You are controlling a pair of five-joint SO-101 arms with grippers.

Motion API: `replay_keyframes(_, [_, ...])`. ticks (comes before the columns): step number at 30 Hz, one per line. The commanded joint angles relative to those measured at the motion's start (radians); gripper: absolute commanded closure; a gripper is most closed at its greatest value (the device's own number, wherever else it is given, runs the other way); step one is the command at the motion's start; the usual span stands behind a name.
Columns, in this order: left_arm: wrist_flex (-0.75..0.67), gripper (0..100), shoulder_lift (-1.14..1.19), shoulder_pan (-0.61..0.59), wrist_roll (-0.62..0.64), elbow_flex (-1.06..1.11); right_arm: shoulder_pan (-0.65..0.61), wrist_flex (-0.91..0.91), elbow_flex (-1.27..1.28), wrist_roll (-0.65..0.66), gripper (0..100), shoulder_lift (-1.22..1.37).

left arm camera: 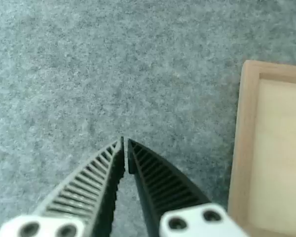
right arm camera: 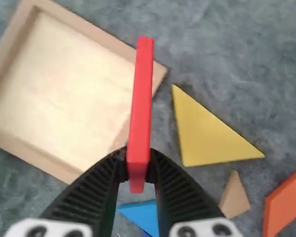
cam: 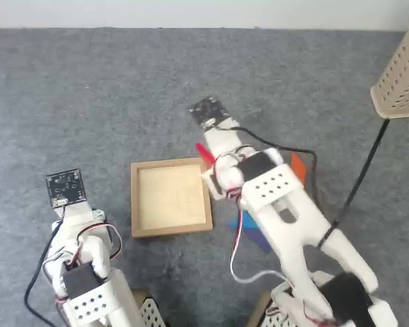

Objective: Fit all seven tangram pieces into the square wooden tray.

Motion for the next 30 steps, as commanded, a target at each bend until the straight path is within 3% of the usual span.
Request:
replay_keyframes(1, [0.006, 99, -0.008, 0.005, 0.014, -0.01, -0.094, -0.053, -0.008, -0.025, 99.2, -0.048])
replay_keyframes(8, [0.006, 99, -0.008, 0.005, 0.014, -0.01, -0.249, -0.216, -0.003, -0.239, 99.2, 0.113])
replay_keyframes(15, [0.006, 99, -0.008, 0.005, 0.014, -0.01, -0.294, -0.331, -0.003, -0.391, 99.1, 0.222])
replay_keyframes(17, [0.006, 99, -0.008, 0.005, 0.014, -0.01, -0.294, -0.335, -0.003, -0.391, 96.1, 0.24])
replay_keyframes(23, [0.006, 99, -0.008, 0.005, 0.014, -0.01, -0.289, -0.312, -0.003, -0.362, 71.3, 0.265])
replay_keyframes(30, [0.006, 99, -0.008, 0.005, 0.014, -0.01, -0.246, -0.297, -0.003, -0.187, 71.7, 0.257])
